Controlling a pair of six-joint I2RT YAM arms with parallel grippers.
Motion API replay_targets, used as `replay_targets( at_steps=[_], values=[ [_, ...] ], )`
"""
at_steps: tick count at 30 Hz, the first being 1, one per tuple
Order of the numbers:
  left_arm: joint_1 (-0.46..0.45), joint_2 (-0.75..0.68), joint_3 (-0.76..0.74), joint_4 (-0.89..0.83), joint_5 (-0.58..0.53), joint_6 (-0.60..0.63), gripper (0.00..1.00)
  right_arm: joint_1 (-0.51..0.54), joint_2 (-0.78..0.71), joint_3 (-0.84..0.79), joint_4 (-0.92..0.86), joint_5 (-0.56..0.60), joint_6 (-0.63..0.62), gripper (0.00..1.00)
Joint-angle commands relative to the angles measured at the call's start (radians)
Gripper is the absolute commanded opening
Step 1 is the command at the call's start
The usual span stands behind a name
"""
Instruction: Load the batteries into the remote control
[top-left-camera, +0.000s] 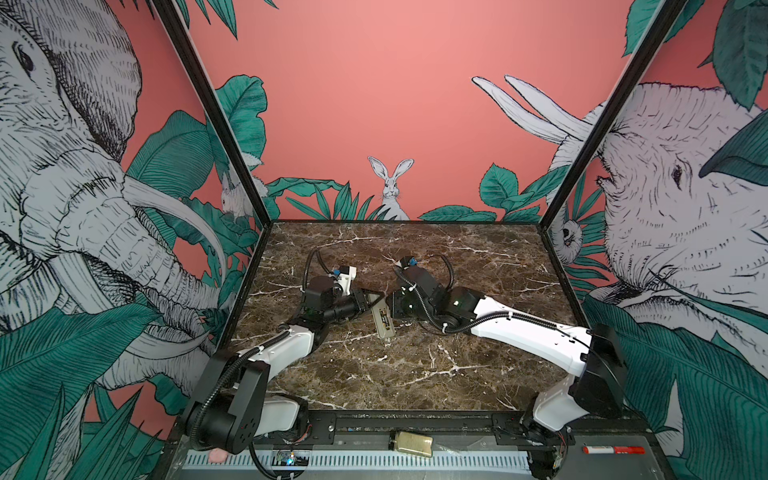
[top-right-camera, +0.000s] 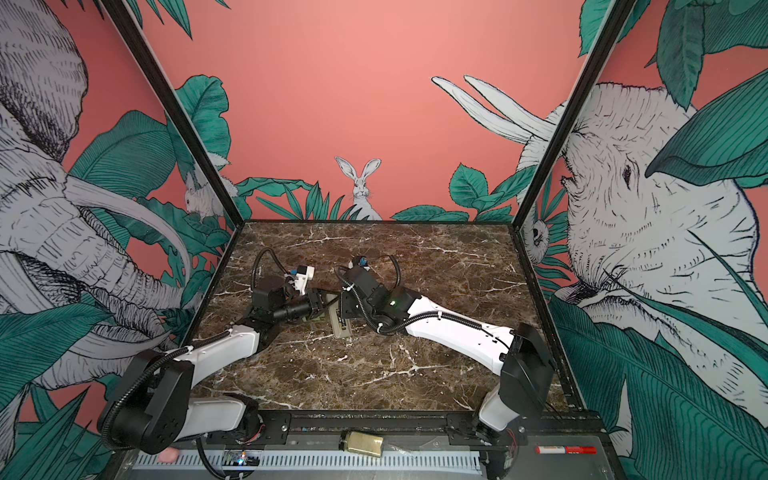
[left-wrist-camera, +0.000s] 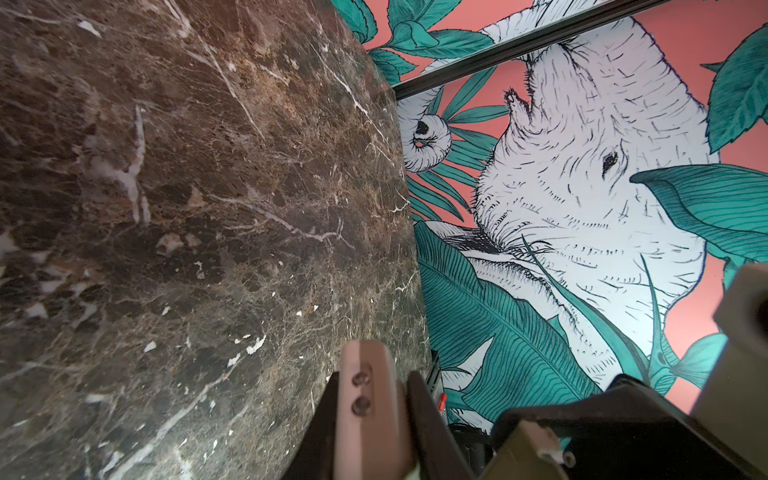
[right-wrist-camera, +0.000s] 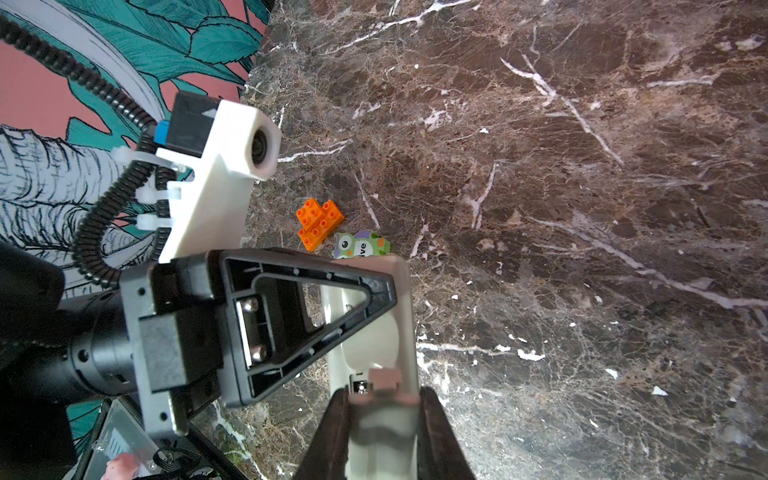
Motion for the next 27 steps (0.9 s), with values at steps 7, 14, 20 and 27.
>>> replay_targets(
  at_steps=[7,14,20,27],
  values=[
    [0.005,-0.029,-0.004,-0.062,-0.022,0.047,0.0,-0.014,0.017,0.014,-0.193,0.067,0.059,0.01],
    [0.008,-0.086,-0.06,-0.134,-0.043,0.087,0.0,-0.064,0.009,-0.173,-0.192,0.066,0.152,0.01],
    [0.008,-0.121,-0.086,-0.154,-0.037,0.096,0.0,-0.092,0.095,-0.239,-0.137,0.036,0.183,0.02],
    [0.007,-0.152,-0.104,-0.165,-0.036,0.101,0.0,-0.116,0.174,-0.288,-0.03,-0.008,0.242,0.03]
  ],
)
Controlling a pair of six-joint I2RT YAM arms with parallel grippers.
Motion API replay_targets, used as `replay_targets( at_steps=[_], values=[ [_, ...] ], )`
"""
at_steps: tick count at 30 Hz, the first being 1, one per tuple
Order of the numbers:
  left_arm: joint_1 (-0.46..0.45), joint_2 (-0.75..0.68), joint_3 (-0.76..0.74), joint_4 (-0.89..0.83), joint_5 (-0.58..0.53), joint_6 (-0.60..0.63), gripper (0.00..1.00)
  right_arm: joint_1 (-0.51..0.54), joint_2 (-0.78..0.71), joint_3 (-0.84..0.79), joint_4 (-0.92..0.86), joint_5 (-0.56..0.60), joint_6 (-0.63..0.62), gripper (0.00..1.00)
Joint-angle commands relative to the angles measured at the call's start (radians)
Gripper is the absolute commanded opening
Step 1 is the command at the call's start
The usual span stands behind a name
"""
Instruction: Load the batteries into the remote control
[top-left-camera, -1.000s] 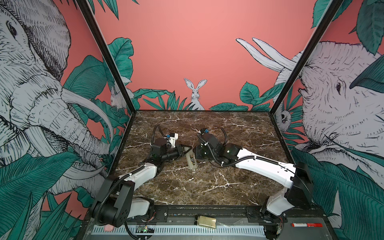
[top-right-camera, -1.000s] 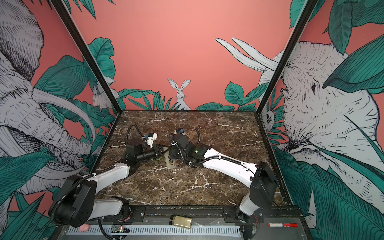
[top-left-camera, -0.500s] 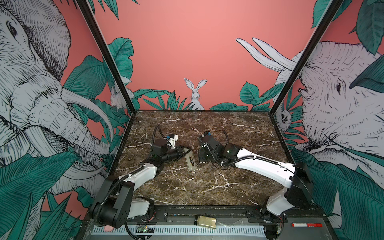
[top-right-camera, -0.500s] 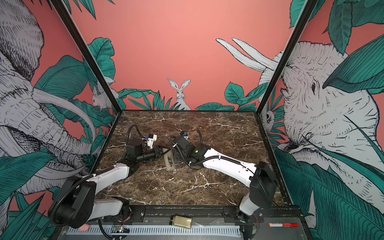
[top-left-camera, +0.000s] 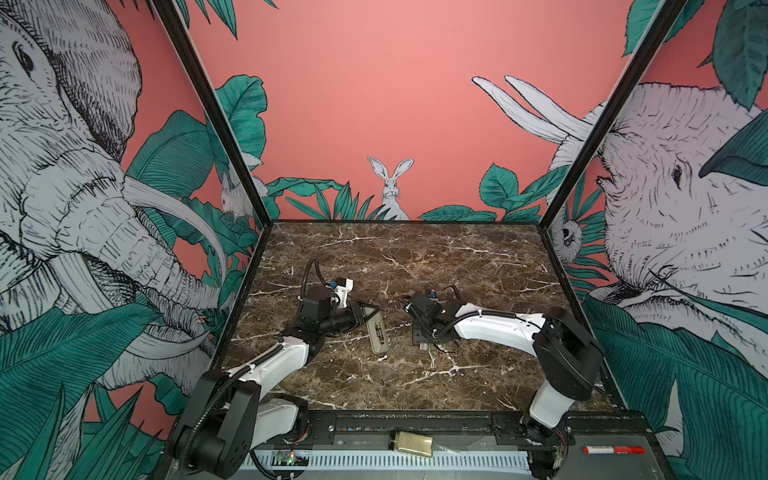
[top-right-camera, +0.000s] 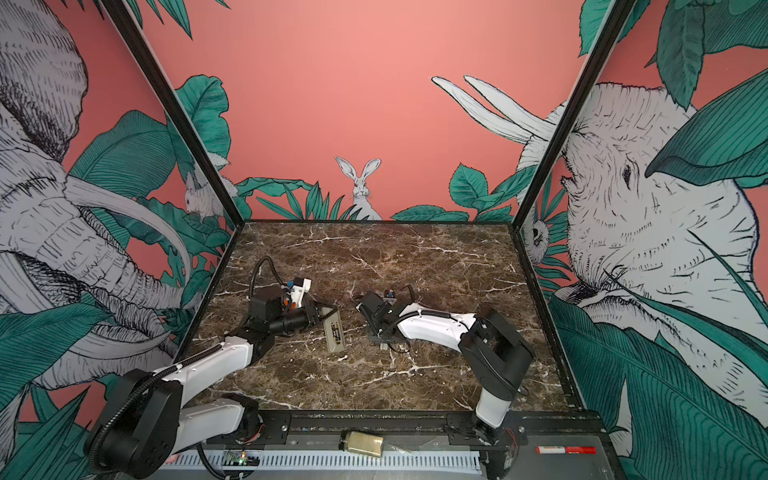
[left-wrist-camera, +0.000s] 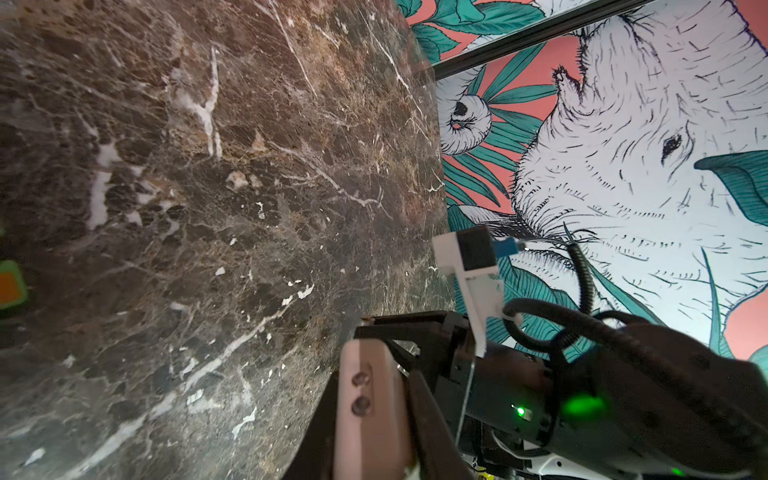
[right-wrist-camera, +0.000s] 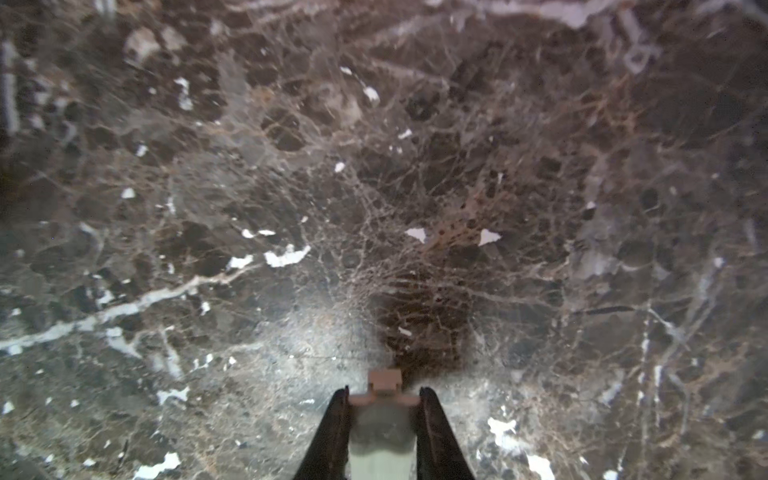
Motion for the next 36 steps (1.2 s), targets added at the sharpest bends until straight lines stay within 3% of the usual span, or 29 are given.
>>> replay_targets(
  at_steps=[1,7,14,17,36],
  values=[
    [0.005,-0.034,-0.019,-0.003,0.002,0.015,0.0,-0.013,0.012,-0.025,0.071,-0.022,0.055,0.04],
    [0.006,-0.063,-0.036,-0.009,-0.001,0.012,0.0,-0.014,0.032,-0.035,0.04,-0.028,0.083,0.11],
    [0.005,-0.077,-0.043,-0.008,-0.004,0.009,0.0,-0.016,0.015,-0.03,-0.01,-0.026,0.095,0.39],
    [0.006,-0.081,-0.05,-0.002,-0.01,0.007,0.0,-0.017,0.003,-0.04,-0.02,-0.031,0.104,0.45],
    [0.005,-0.116,-0.093,0.003,-0.03,0.003,0.0,0.05,0.07,0.055,-0.088,-0.113,0.112,0.46]
  ],
)
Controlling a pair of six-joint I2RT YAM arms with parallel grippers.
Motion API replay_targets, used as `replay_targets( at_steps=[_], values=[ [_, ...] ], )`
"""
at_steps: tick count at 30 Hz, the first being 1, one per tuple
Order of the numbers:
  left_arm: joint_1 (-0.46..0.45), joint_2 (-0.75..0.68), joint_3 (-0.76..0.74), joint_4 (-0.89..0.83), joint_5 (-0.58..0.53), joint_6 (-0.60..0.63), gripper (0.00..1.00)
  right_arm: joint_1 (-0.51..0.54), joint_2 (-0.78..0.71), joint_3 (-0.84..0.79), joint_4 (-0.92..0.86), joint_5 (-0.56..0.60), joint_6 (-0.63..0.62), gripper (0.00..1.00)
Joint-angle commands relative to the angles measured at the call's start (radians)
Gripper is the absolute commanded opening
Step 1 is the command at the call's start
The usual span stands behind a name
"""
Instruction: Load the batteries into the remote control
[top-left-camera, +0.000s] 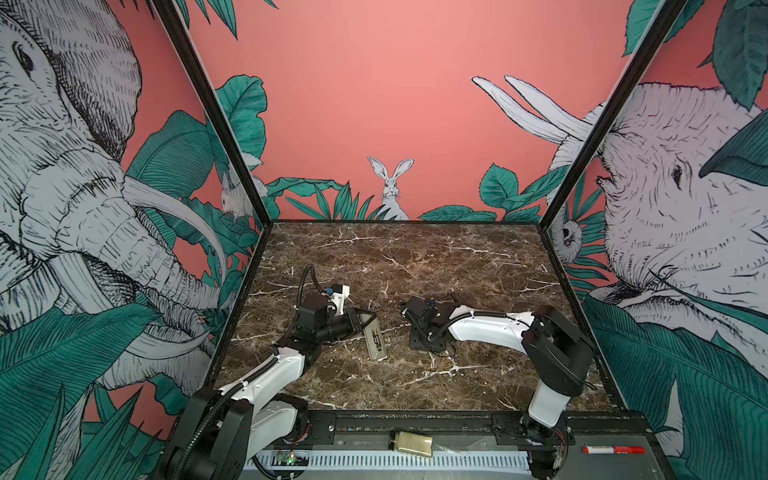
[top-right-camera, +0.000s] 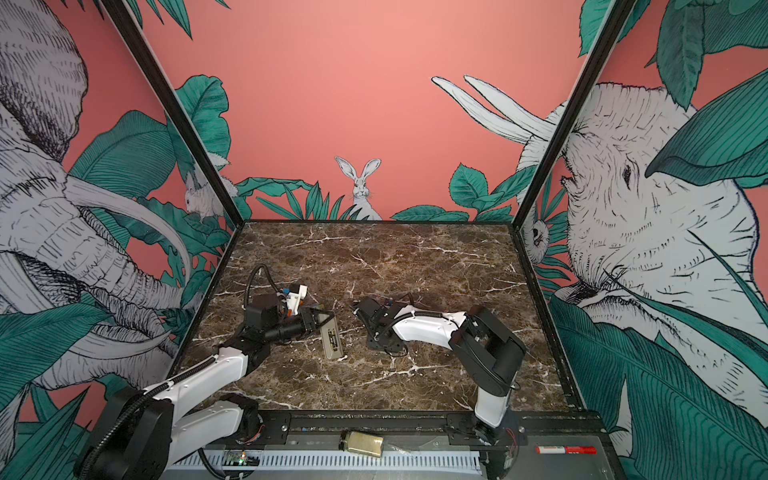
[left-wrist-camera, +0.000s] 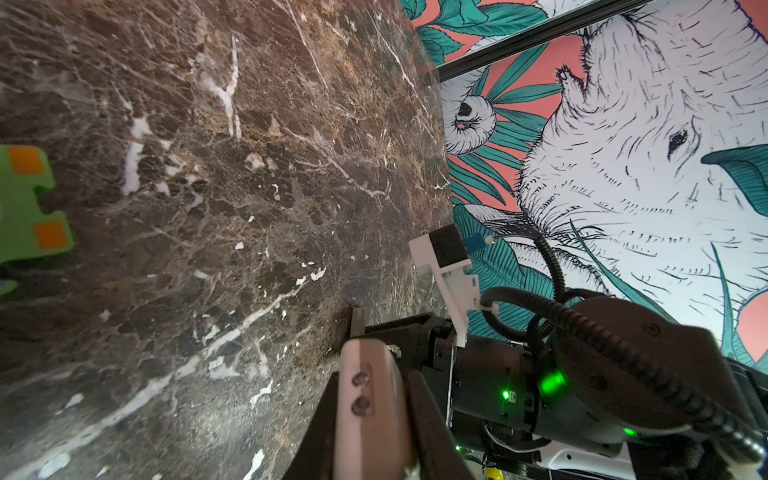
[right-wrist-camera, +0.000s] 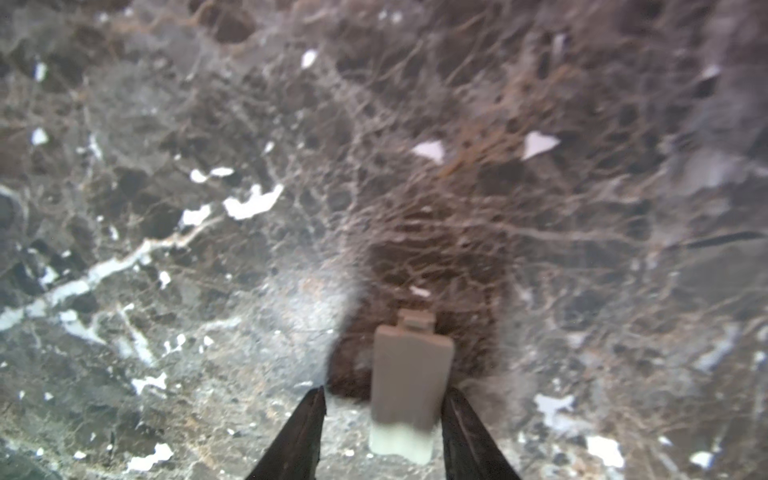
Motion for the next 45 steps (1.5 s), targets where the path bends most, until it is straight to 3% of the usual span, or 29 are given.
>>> replay_targets(
  at_steps=[1,25,33,38,45],
  values=[
    [0.005,-0.024,-0.013,0.021,-0.005,-0.001,0.0,0.013,0.032,0.033,-0.038,-0.021,0.005,0.46],
    [0.006,-0.043,-0.002,-0.006,-0.01,0.001,0.0,0.01,0.125,0.12,0.134,-0.051,-0.089,0.45],
    [0.006,-0.054,0.006,-0.035,-0.024,0.015,0.0,-0.012,0.097,0.182,-0.01,-0.035,-0.169,0.46],
    [0.005,-0.092,-0.006,-0.068,-0.059,0.021,0.0,-0.035,0.11,0.308,-0.112,0.003,-0.285,0.47],
    [0.005,-0.15,-0.019,-0.119,-0.118,0.029,0.0,-0.07,0.148,0.357,-0.128,-0.046,-0.325,0.48]
  ],
)
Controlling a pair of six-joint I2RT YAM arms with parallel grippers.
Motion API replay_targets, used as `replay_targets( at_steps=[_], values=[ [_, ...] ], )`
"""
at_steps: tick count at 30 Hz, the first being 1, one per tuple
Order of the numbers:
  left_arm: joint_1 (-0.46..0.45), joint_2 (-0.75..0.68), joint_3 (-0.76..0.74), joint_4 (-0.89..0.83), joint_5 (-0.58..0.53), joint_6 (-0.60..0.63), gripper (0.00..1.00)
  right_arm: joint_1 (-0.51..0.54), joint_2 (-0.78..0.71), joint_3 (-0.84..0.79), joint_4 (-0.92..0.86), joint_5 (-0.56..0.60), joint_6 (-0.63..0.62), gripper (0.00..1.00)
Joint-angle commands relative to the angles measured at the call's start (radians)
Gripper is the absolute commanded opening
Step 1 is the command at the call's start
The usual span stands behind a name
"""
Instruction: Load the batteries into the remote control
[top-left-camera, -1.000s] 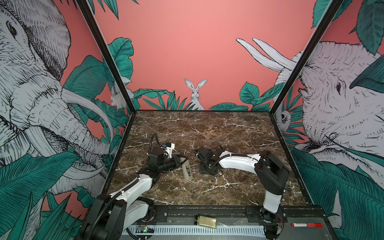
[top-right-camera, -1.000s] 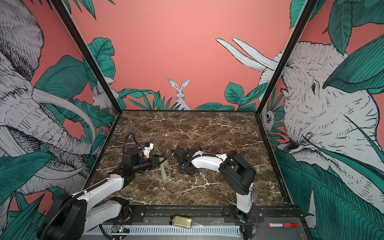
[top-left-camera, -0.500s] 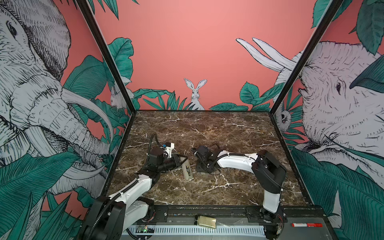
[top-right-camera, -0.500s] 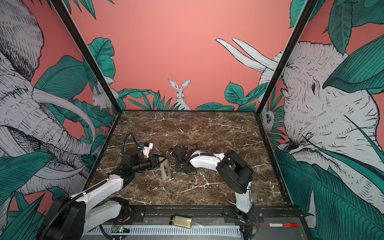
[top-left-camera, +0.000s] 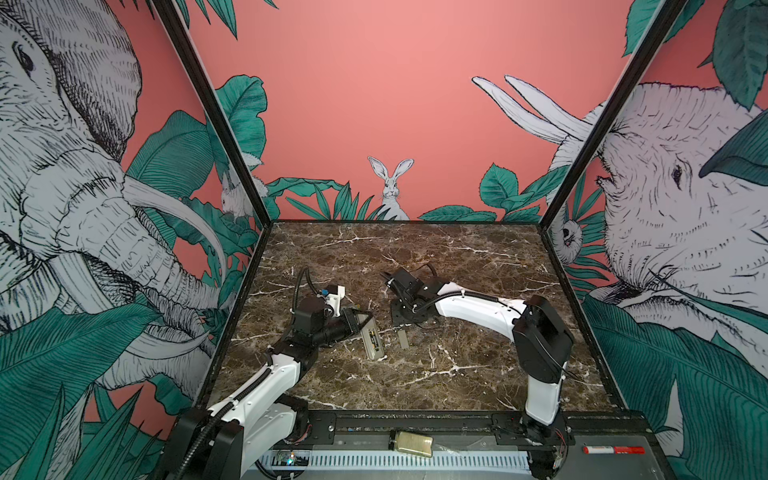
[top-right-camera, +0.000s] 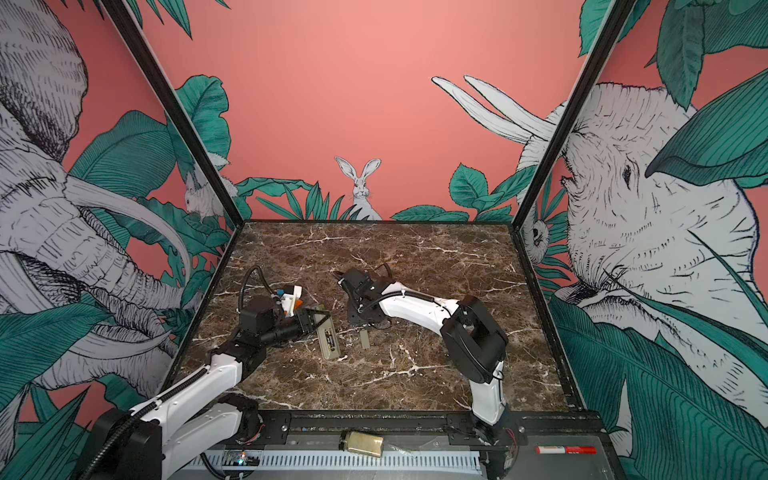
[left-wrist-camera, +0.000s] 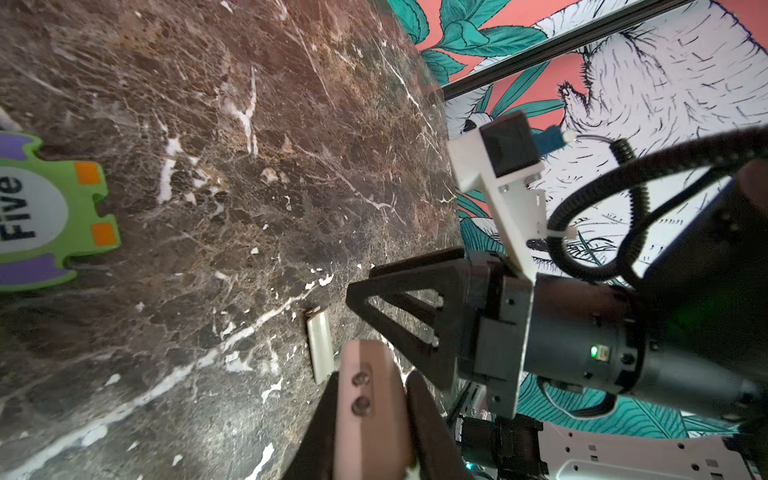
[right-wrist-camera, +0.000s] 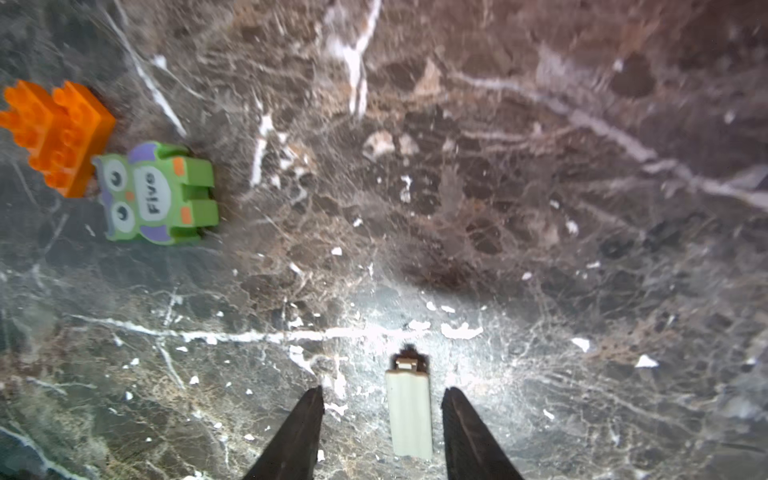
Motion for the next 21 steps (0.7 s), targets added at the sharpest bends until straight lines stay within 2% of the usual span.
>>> replay_targets(
  at_steps=[1,21],
  values=[
    [0.005,-0.034,-0.016,-0.029,-0.042,0.016,0.0,-0.013,0.036,0.004,-0.054,-0.02,-0.032,0.48],
    [0.011,-0.024,0.021,-0.075,-0.031,0.049,0.0,-0.011,0.11,-0.026,0.002,-0.146,0.016,0.48]
  ],
)
